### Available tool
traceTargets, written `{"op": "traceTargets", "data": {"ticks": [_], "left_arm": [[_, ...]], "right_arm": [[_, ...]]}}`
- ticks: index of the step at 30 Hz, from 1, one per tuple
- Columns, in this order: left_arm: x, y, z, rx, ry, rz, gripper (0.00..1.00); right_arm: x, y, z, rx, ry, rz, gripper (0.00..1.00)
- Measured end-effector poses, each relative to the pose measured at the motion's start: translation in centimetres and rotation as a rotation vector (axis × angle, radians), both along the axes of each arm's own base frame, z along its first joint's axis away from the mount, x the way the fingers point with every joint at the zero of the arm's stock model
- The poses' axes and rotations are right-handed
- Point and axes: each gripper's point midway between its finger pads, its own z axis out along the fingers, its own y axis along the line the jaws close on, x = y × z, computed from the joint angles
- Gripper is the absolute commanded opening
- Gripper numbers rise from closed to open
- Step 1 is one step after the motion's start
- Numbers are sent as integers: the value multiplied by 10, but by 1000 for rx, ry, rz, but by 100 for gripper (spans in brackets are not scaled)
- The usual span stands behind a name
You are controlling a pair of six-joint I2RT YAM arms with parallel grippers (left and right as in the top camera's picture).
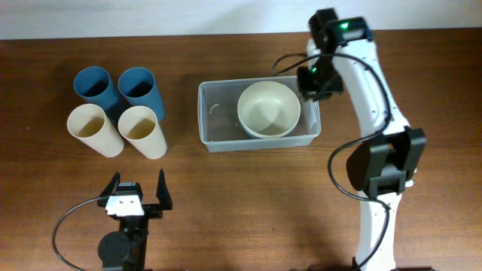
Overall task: Pack container
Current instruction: 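Withdraw the right gripper to the right side of the table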
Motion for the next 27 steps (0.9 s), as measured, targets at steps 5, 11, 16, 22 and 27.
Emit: {"op": "traceTargets", "data": {"ticks": [5,11,16,22,27], "left_arm": [[0,0,0,0,0,0,100],[0,0,0,0,0,0,100],[0,0,0,0,0,0,100],[0,0,0,0,0,0,100],[0,0,0,0,0,0,100]], "right_arm": [[4,-28,46,9,-72,-63,82],[11,-63,83,14,-179,-135,99],[10,-95,90,0,-195,-204,99],[6,-148,87,-29,-185,-315,99],[-13,-204,70,-42,-116,-452,99]]}}
